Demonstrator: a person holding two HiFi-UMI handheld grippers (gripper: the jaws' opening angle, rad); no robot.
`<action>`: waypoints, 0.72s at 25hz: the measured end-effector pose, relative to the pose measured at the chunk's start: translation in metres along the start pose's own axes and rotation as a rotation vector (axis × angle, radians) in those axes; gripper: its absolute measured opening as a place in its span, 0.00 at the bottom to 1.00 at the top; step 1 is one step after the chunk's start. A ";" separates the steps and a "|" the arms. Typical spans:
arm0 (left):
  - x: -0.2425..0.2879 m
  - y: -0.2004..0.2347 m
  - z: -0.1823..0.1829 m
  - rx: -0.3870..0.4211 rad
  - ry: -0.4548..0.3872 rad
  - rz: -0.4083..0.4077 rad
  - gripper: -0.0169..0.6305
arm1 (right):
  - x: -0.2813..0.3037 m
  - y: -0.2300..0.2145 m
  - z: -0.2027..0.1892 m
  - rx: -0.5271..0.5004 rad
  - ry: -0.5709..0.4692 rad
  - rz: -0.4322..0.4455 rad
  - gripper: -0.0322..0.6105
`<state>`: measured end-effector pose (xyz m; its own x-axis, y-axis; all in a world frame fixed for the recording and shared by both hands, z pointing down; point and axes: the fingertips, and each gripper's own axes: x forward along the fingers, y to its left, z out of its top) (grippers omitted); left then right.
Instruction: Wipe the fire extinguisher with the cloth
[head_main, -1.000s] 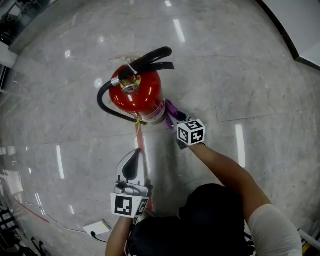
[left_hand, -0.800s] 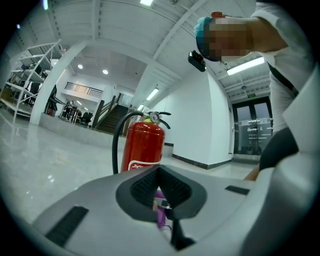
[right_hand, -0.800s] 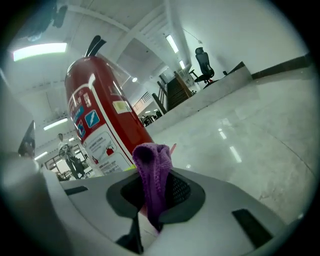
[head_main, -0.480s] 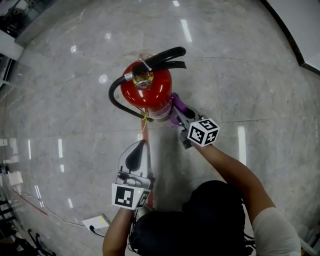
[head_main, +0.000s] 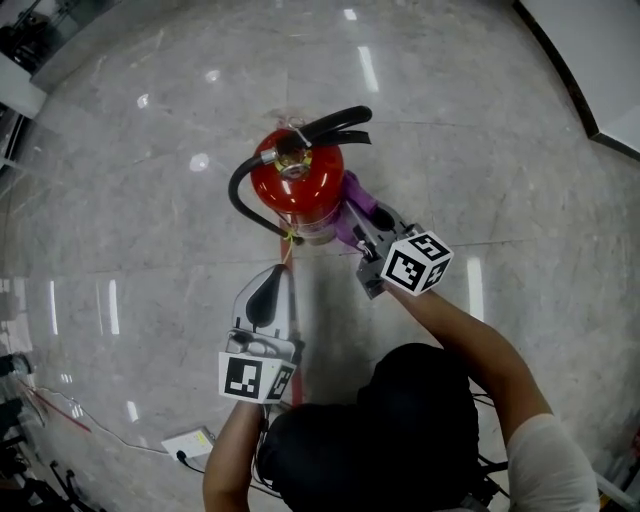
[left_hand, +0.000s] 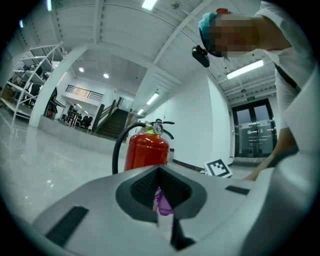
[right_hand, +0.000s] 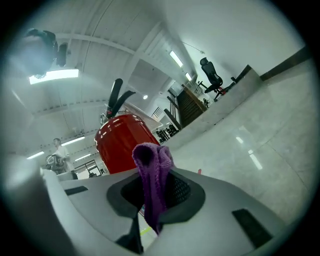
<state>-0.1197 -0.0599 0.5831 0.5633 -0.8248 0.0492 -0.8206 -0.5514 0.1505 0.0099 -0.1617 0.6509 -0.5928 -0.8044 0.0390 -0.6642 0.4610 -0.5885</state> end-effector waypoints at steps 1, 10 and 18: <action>-0.001 0.000 0.005 0.005 -0.006 0.001 0.03 | 0.000 0.006 0.007 -0.007 -0.007 0.007 0.14; -0.002 0.003 0.031 0.034 -0.016 -0.021 0.04 | -0.008 0.046 0.054 -0.074 -0.038 0.063 0.14; 0.003 0.002 0.040 0.026 -0.015 -0.017 0.04 | -0.021 0.095 0.080 -0.233 -0.041 0.206 0.14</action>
<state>-0.1240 -0.0685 0.5442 0.5759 -0.8169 0.0320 -0.8132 -0.5684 0.1250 -0.0042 -0.1311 0.5297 -0.7098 -0.6976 -0.0971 -0.6216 0.6853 -0.3794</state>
